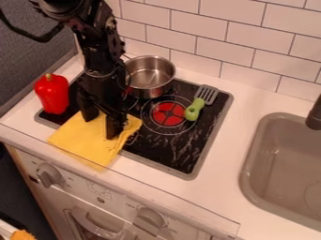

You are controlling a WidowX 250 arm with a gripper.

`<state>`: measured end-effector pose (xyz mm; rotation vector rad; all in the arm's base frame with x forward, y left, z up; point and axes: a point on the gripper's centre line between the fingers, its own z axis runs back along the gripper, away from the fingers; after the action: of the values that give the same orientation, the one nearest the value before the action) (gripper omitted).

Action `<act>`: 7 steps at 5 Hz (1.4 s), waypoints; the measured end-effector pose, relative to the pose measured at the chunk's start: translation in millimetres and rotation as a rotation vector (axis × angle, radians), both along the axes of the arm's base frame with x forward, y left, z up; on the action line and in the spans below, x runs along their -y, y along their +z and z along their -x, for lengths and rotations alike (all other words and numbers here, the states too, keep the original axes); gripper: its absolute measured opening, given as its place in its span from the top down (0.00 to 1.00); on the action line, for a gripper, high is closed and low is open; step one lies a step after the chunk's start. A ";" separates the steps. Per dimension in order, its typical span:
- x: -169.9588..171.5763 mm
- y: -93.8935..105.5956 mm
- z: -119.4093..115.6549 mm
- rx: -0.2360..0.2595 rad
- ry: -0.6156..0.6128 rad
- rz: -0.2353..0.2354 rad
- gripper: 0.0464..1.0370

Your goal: Move the yellow cloth to the right side of the sink

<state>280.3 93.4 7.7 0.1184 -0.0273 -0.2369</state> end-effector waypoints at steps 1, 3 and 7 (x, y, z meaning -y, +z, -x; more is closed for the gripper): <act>9.3 -2.5 -5.0 -0.004 0.036 0.048 0.04; 55.9 0.4 0.5 -0.053 -0.009 0.169 0.04; 138.4 1.0 25.5 -0.091 -0.017 0.233 0.04</act>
<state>254.8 -45.1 8.7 -0.1244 0.0351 -0.2544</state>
